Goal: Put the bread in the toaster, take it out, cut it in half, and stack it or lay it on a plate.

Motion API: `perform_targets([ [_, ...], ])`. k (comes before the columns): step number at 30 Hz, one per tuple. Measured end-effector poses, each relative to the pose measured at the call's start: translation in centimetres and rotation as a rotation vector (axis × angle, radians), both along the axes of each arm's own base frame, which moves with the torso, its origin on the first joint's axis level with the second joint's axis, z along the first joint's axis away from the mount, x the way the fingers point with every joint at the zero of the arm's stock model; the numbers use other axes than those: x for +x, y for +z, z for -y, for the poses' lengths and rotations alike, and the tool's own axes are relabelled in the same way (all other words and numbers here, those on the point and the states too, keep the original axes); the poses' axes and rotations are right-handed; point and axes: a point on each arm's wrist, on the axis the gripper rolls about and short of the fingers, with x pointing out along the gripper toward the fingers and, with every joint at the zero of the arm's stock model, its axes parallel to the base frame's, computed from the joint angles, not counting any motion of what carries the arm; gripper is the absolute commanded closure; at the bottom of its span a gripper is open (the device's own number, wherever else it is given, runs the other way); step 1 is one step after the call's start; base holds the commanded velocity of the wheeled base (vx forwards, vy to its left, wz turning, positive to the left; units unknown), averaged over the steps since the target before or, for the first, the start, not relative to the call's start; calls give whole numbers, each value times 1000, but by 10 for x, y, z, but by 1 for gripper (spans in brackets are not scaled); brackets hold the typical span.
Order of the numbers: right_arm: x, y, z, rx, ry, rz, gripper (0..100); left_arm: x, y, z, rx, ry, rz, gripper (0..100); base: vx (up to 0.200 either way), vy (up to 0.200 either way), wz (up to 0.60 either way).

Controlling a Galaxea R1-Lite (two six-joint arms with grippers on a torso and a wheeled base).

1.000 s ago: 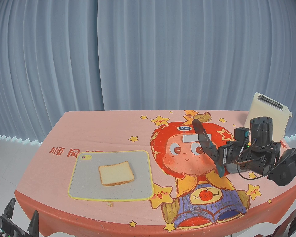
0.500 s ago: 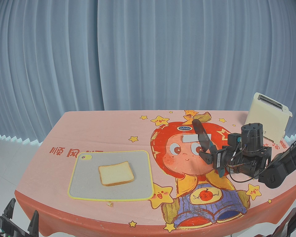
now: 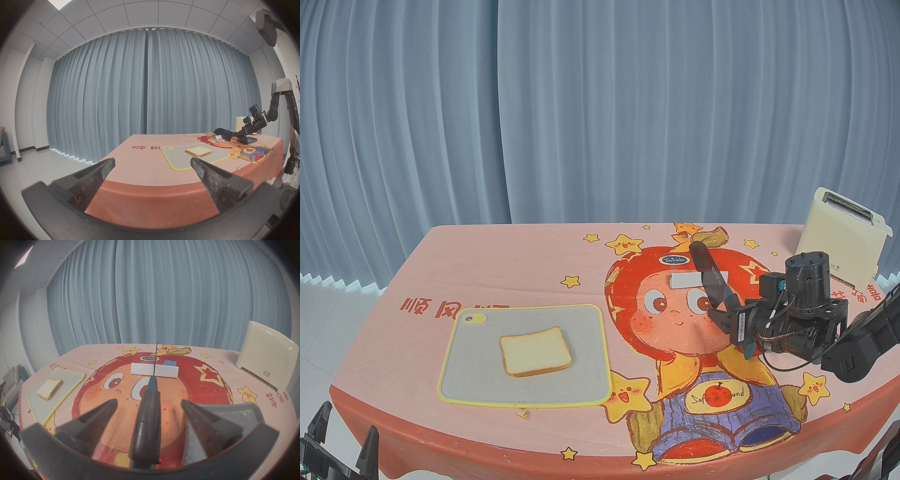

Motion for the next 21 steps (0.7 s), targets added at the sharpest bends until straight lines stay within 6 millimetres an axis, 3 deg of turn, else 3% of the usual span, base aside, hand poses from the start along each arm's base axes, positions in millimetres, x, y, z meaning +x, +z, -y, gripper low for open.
perform_targets([
  [21, 0, 5, -2, 18, 4, 34, 100, 0, 0, 0, 0, 0, 0, 0, 0, 0, 0],
])
